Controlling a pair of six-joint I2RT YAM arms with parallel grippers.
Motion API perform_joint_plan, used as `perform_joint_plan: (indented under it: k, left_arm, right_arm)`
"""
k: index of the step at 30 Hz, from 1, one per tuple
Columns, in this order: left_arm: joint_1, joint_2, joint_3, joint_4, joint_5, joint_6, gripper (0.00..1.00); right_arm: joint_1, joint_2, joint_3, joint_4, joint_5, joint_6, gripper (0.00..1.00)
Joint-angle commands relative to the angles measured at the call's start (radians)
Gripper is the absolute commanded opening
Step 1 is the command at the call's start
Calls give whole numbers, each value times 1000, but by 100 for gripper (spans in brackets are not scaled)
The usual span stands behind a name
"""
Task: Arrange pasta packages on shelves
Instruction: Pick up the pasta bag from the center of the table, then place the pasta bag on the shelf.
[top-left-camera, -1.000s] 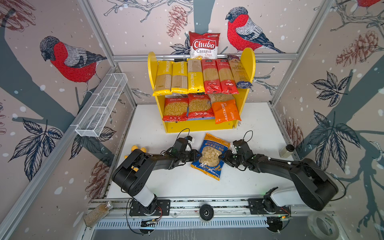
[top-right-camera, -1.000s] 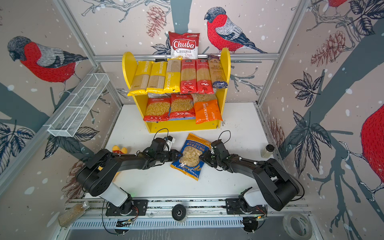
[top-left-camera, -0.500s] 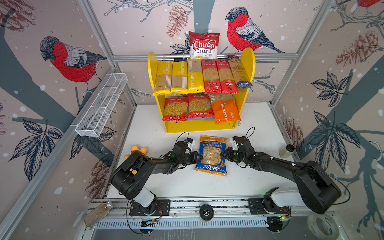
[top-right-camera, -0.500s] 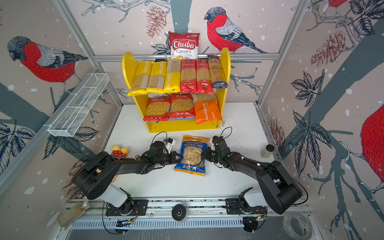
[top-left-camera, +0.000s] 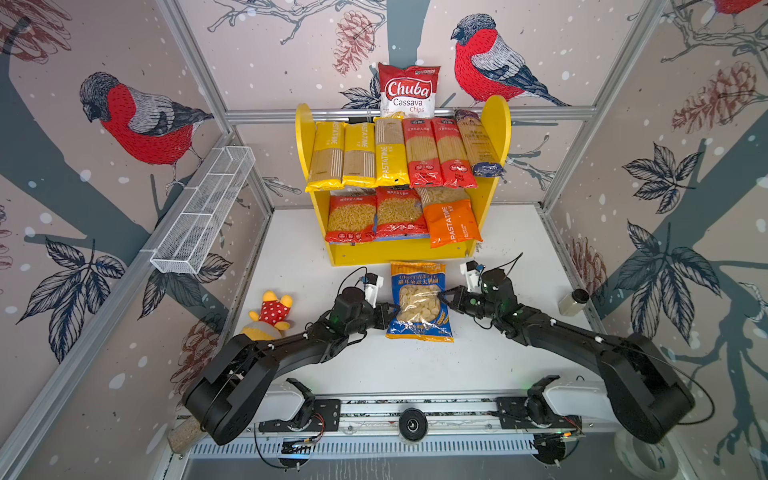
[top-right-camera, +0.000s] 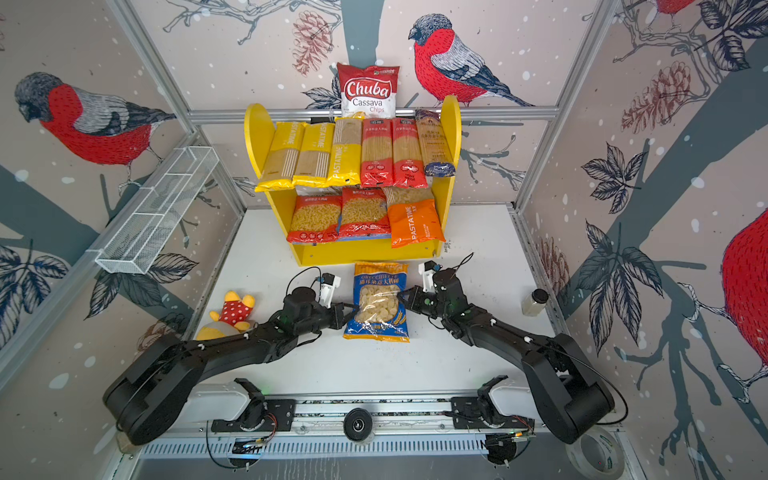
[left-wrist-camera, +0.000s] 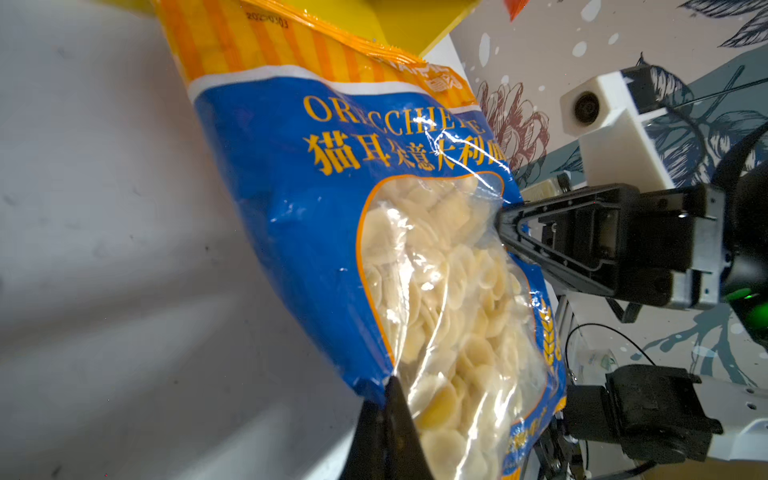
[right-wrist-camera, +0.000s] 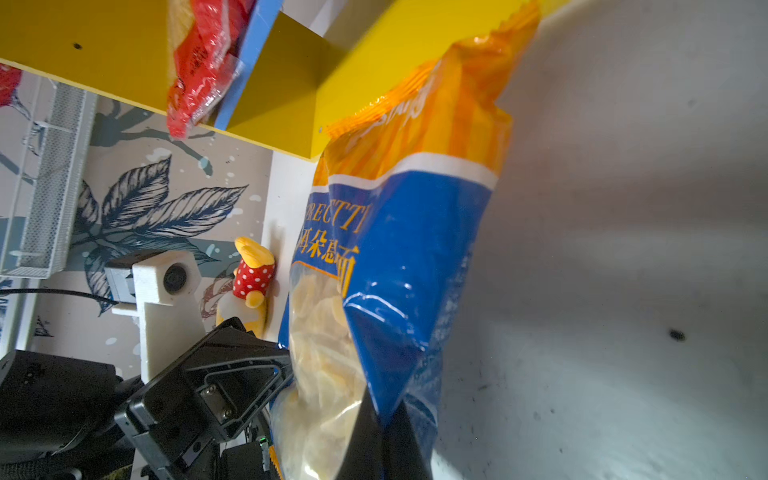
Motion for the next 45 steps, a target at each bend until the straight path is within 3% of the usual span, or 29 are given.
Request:
perform_joint_plan:
  k: [1,7,17,19,22,28,37,42,45]
  left_arm:
    - [29,-18,12,37,-59,51,0]
    - [85,62,49,143,-126,94,0]
    - [142,321,248,96,-176,147,0]
    - [158,357,251,136,-174,117,0]
    - [179,403,261,181,-172,66,0]
    - [189,445,295,192,-175,4,0]
    - [189,459,331,254,-197,-92,0]
    - [188,466,360,254,-189,-105,0]
    - [190,477,366,244,-191,-95,0]
  right_arm:
    - [-9,32,24,198,9,4,0]
    - [-8,193,97,367,56,67,0]
    - [5,486,267,493,201,117,0]
    - [12,522,301,478,234,123,6]
    - [17,557,339,429,256,126,23]
    - [11,503,250,356,237,119,47]
    - [42,349,53,274,91,122,68]
    - [64,345,12,272,47,163,71]
    - [73,378,22,348,14,191,66]
